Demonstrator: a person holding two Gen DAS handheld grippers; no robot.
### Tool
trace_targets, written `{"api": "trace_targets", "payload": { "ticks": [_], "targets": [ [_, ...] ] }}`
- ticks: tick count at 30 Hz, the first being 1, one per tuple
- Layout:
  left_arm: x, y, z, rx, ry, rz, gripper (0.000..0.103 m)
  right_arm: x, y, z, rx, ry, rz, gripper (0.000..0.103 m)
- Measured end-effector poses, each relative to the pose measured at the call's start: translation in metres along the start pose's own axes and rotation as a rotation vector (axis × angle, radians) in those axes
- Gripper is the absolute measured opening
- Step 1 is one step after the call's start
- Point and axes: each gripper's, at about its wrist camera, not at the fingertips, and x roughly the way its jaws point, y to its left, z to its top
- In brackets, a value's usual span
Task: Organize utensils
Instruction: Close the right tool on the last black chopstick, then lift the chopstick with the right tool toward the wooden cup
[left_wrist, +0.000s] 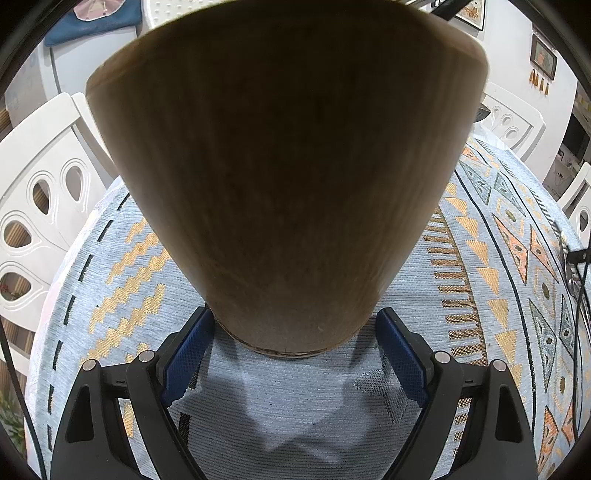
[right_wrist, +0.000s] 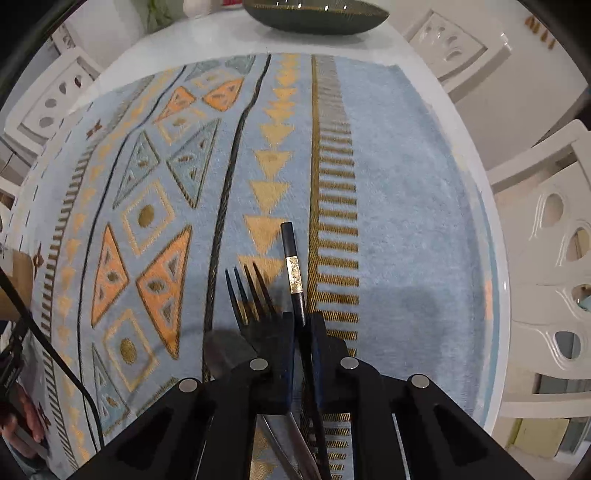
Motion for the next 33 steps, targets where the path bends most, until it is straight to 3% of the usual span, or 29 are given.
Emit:
{"api": "trace_targets", "payload": {
  "ticks": [10,17,24,29,33],
  "targets": [
    [0.000,0.000,0.000,0.000,0.000,-0.001,0.089,-0.137,0.016,-0.009,0.039,-0.392,0.123,0.006],
    [0.001,-0.001,0.000,-0.001,0.000,-0.002,0.089,-0.215,0.068,-0.020,-0.005,-0.607,0.201,0.006],
    [0.001,-0.001,0.000,-0.002,0.000,-0.002,0.089,-0.294,0.132,-0.014,-0.102,-0.806,0.371,0.006],
    [0.001,0.000,0.000,-0.002,0.000,-0.002,0.089,-0.324,0.182,-0.007,-0.086,-0.934,0.483,0.006],
    [0.001,-0.001,0.000,-0.003,-0.001,-0.006,0.089,-0.322,0.228,-0.004,-0.089,-0.991,0.465,0.006]
  ]
}}
